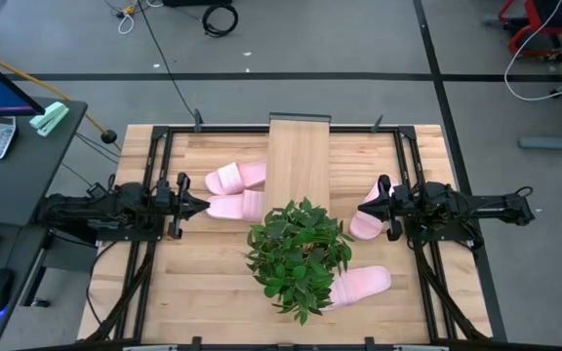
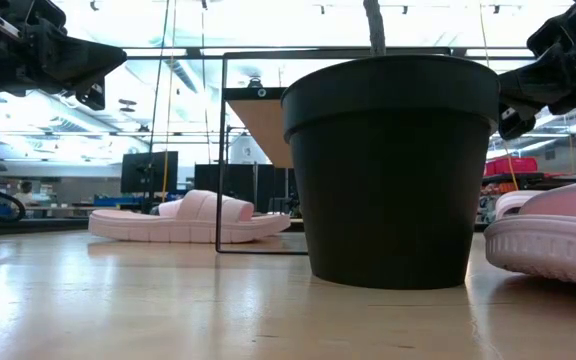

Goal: Pick and place slides into the shelf
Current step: Put the pink slide on the shelf

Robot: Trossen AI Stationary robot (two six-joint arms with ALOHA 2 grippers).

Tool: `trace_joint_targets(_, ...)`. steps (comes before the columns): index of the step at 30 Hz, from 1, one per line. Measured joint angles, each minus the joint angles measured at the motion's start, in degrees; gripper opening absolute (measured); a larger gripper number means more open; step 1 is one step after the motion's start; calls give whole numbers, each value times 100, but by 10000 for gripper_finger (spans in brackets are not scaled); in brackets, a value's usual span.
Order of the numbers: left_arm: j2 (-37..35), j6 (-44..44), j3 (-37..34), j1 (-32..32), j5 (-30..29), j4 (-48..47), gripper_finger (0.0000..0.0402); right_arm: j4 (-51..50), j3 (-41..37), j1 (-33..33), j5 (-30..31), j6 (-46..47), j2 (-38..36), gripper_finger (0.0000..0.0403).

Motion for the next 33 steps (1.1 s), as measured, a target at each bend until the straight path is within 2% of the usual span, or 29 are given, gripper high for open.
trace_joint_targets(6,1,-2,0,0,1,-1,38,0,-2,0,0,-94,0,23)
trace_joint_targets(12,0,0,0,2,0,0,29,18,-1,0,-2,202,-2,23)
trace_joint_targets(18,1,-2,0,2,1,1,27,63,-4,-2,-11,1646,-2,23)
trace_joint_targets(21,-1,0,0,0,1,1,32,66,-3,0,-11,2045,-2,23)
trace_joint_targets(33,-1,-2,0,1,-1,0,32,81,-4,0,-10,2085,-1,23)
